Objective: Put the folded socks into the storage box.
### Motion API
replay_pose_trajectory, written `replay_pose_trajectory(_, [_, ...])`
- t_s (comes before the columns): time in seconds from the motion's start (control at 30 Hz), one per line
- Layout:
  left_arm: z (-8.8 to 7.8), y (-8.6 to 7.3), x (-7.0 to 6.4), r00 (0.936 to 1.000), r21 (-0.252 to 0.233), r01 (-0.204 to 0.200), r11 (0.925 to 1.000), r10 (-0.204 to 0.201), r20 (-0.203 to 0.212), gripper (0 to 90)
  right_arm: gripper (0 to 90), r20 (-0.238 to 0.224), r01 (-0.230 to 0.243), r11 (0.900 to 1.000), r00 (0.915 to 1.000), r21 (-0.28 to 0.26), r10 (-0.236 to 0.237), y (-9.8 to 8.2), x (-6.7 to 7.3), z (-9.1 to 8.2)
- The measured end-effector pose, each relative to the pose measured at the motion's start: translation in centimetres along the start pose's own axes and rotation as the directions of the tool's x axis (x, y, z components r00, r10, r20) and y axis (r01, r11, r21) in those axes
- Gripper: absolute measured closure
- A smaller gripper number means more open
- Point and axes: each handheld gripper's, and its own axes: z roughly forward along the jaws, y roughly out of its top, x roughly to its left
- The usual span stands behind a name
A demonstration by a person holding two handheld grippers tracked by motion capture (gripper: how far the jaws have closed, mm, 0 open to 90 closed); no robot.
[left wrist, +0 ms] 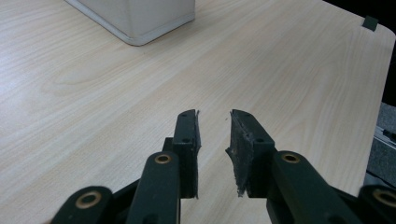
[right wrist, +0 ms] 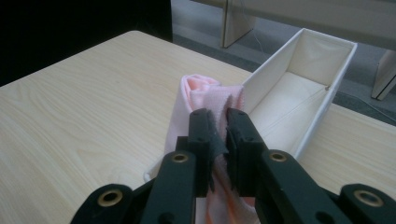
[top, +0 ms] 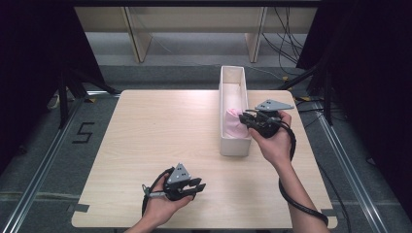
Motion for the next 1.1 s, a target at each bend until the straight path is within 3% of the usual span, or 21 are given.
replay_pose_trajectory(0.37, [0.1,0.6,0.3,0.9998,-0.004,-0.003,1.0000,0.003,-0.020,71.4,81.0,0.008,0.029,1.000,0.9996,-0.012,-0.029,-0.2,-0.8,0.2])
replay_pose_trajectory(0.47, [0.1,0.6,0.4,0.9999,0.001,-0.002,1.0000,0.002,-0.010,71.4,81.0,0.004,0.002,1.000,1.0000,-0.004,-0.002,-0.2,-0.6,0.3])
replay_pose_trajectory(0.53, [0.1,0.6,0.4,0.9999,-0.003,-0.003,1.0000,0.002,-0.013,71.4,81.0,0.010,0.029,1.000,0.9995,-0.009,-0.029,-0.1,-0.8,0.4])
replay_pose_trajectory(0.63, [0.0,0.6,0.3,0.9998,-0.007,-0.003,1.0000,0.003,-0.020,71.4,81.0,-0.003,0.024,1.000,0.9997,-0.017,-0.024,-0.1,-0.8,0.6])
replay_pose_trajectory(0.67, [-0.1,0.6,0.3,0.9999,-0.009,-0.002,1.0000,0.002,-0.014,71.4,81.0,0.021,0.038,0.999,0.9991,-0.026,-0.038,-0.2,-0.6,0.8])
replay_pose_trajectory(0.73, [-0.2,0.5,0.4,0.9999,-0.010,-0.002,0.9999,0.001,-0.015,71.4,81.0,-0.004,0.019,1.000,0.9998,-0.002,-0.019,-0.2,-0.4,0.9])
replay_pose_trajectory(0.93, [-0.4,0.5,0.4,0.9996,-0.010,0.000,0.9999,0.000,-0.027,71.3,81.0,0.009,0.051,0.999,0.9987,0.001,-0.051,-0.3,-0.5,1.3])
replay_pose_trajectory(1.0, [-0.4,0.5,0.4,0.9997,-0.009,-0.001,1.0000,0.000,-0.025,71.3,81.0,0.019,0.054,0.998,0.9984,-0.019,-0.053,-0.4,-0.5,1.5])
replay_pose_trajectory(1.03, [-0.4,0.4,0.4,0.9997,-0.008,0.001,1.0000,-0.001,-0.025,71.3,81.0,0.006,0.027,1.000,0.9996,0.004,-0.027,-0.5,-0.4,1.4])
replay_pose_trajectory(1.1, [-0.2,0.3,0.3,0.9998,-0.013,0.006,0.9999,-0.006,-0.020,71.3,81.0,0.003,0.038,0.999,0.9993,-0.005,-0.038,-0.6,-0.6,1.5])
